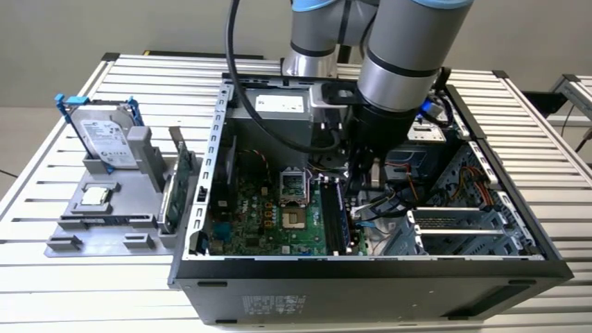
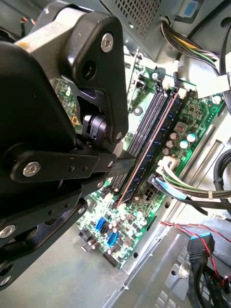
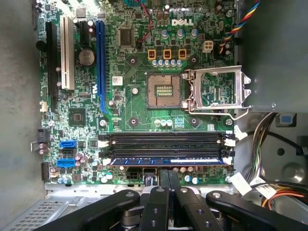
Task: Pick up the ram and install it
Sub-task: 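Press down the ram until it locks into place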
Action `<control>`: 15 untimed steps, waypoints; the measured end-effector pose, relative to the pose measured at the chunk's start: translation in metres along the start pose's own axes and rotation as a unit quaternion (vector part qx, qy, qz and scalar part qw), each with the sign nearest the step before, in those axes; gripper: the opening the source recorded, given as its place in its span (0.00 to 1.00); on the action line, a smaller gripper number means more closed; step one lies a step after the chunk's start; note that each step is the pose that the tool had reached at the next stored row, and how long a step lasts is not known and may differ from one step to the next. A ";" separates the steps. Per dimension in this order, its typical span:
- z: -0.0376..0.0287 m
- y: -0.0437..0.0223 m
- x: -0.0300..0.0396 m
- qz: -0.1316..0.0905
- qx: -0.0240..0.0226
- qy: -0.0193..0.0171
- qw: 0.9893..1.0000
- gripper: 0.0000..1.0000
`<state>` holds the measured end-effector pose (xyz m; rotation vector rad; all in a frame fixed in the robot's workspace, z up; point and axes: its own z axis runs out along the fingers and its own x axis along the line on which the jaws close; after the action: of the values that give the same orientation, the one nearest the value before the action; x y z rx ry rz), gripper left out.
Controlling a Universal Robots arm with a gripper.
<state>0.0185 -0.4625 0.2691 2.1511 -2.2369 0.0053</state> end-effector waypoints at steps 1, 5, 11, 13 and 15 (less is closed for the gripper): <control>-0.0010 0.0000 0.0000 0.000 0.000 0.000 1.000 0.00; -0.0044 0.0001 0.0001 0.000 0.000 0.000 1.000 0.00; -0.0116 0.0003 0.0004 0.000 0.000 0.000 1.000 0.00; -0.0145 0.0003 0.0004 0.000 0.000 0.000 1.000 0.00; -0.0180 0.0004 0.0005 0.000 0.000 0.000 1.000 0.00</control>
<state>0.0185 -0.4625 0.2872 2.1510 -2.2369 0.0054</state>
